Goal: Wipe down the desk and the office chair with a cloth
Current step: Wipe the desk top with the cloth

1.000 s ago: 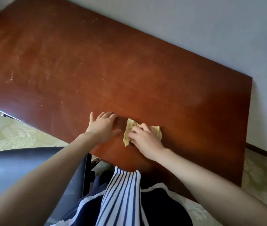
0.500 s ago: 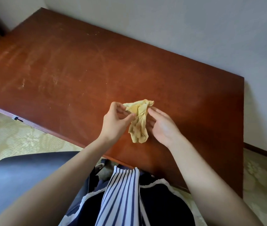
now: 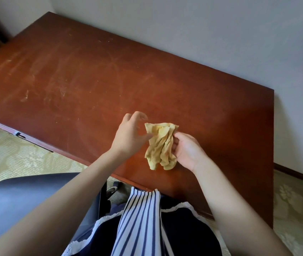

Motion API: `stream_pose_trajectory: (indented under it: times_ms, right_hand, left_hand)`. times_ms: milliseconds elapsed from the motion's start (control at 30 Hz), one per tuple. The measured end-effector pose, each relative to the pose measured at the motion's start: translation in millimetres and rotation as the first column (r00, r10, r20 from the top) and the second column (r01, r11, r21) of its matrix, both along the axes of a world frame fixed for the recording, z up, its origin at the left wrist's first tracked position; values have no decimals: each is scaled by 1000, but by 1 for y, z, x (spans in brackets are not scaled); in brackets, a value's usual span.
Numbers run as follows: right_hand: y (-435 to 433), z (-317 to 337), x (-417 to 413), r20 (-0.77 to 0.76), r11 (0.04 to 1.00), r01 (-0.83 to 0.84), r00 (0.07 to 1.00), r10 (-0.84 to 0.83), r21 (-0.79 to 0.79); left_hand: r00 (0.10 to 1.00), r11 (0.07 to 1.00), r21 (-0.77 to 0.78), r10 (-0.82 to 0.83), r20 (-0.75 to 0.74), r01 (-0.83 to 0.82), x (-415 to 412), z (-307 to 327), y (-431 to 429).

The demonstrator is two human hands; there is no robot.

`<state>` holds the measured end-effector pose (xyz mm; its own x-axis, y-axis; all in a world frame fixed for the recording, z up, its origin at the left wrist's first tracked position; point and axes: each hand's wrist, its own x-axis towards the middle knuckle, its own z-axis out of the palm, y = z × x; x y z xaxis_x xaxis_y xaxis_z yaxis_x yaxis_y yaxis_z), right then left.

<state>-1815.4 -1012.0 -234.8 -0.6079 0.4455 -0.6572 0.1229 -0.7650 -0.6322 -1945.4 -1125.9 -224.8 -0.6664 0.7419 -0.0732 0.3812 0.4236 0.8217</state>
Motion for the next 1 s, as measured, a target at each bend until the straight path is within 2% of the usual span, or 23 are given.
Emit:
stream_pose_trajectory:
  times_ms: [67, 167, 267, 333, 467, 533, 567, 633, 700, 767, 833, 900, 1000]
  right_hand:
    - [1, -2, 2, 30, 996, 68, 997, -70, 48]
    - [3, -3, 1, -13, 990, 141, 990, -141, -3]
    - [-1, -5, -2, -46, 978, 175, 982, -181, -110]
    - [-5, -8, -1, -63, 979, 152, 985, -162, -136]
    - [-9, -13, 3, -116, 995, 40, 992, -50, -90]
    - [-9, -19, 5, -88, 999, 37, 995, -37, -1]
    - [-8, -22, 6, -17, 995, 62, 998, -61, 79]
    - [-2, -27, 8, 165, 960, 96, 976, -143, 263]
    - [10, -23, 12, 269, 905, 68, 943, -196, 421]
    - [23, -14, 16, 333, 795, -10, 911, -242, 606]
    - [33, -2, 18, 390, 551, -153, 854, -343, 820]
    - [36, 13, 17, 389, 298, -276, 808, -442, 914]
    - [34, 33, 12, 376, 90, -381, 794, -479, 920]
  left_hand:
    - [1000, 1000, -7, 21, 12, -21, 2, -2, 2]
    - [986, 995, -36, -90, 138, 95, 13, -6, 11]
    - [994, 997, -29, -74, 76, 77, 21, -10, 18]
    - [998, 998, -28, -50, 45, 51, 21, -13, 23]
    - [995, 992, -79, -93, 38, 95, 18, -24, 31]
    - [991, 991, -92, -91, 99, 100, 15, -28, 33]
    - [986, 993, -96, -52, 156, 67, 13, -30, 33]
    - [957, 992, -104, 94, 274, -68, 5, -32, 31]
    - [902, 965, -131, 258, 346, -226, -6, -35, 28]
    - [835, 913, -174, 408, 368, -369, -17, -37, 25]
    - [759, 869, -209, 494, 424, -449, -24, -38, 22]
    - [727, 878, -211, 474, 496, -429, -24, -38, 22]
    - [695, 951, -178, 307, 651, -253, -12, -29, 26]
